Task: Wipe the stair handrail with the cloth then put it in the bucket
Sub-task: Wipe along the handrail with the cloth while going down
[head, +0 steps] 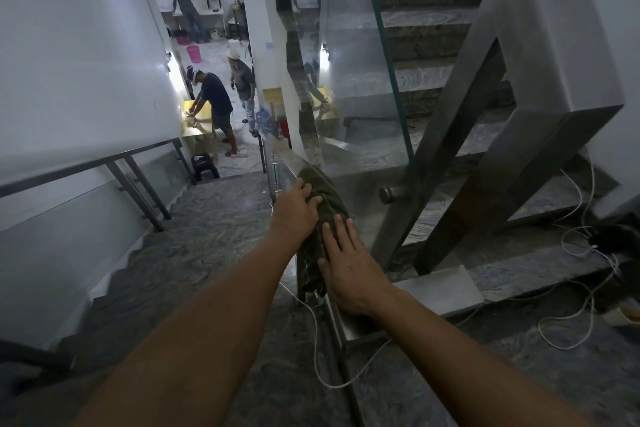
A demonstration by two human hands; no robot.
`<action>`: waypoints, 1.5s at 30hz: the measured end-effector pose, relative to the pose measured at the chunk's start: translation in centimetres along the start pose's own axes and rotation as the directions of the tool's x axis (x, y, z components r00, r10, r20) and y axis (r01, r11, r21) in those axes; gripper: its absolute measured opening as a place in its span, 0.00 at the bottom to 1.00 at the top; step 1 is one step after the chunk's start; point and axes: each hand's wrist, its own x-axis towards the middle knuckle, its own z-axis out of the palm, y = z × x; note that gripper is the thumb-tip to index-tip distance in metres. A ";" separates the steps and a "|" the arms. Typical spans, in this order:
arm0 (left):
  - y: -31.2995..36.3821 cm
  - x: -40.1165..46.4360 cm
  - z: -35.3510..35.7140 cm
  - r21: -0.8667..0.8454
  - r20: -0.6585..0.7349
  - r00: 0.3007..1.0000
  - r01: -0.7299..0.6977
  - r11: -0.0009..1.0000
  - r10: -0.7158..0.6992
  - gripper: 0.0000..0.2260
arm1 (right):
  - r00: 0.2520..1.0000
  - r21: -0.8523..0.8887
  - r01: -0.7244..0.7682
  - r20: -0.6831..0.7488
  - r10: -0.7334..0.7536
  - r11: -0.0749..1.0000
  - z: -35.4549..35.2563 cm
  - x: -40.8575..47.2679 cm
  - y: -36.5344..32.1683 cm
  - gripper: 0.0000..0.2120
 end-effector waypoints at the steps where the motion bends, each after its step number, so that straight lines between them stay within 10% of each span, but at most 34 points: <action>1: 0.1 -0.3 -0.1 0.022 -0.019 1.000 0.000 1.000 0.001 0.16 | 1.000 -0.011 0.009 -0.004 -0.009 1.000 0.0 -0.3 0.0 0.29; 15: 1.2 -6.5 -1.4 -0.086 0.011 0.980 0.200 0.976 -0.200 0.08 | 0.993 -0.065 0.118 -0.006 -0.118 0.991 -0.4 -6.8 -0.2 0.30; 31: 0.3 -15.5 -1.9 -0.095 0.440 0.865 0.312 0.945 -0.241 0.07 | 0.936 -0.160 0.352 0.061 -0.347 0.922 0.2 -15.6 0.4 0.21; 39: 0.6 -19.9 -0.3 0.151 0.615 0.764 0.128 0.980 -0.194 0.14 | 0.967 -0.118 0.241 0.108 -0.229 0.963 1.5 -19.5 3.5 0.17; 45: 2.5 -22.4 0.8 -0.068 0.587 0.806 0.142 0.988 -0.075 0.14 | 0.997 -0.078 0.053 0.057 -0.049 0.996 -0.4 -21.7 5.6 0.19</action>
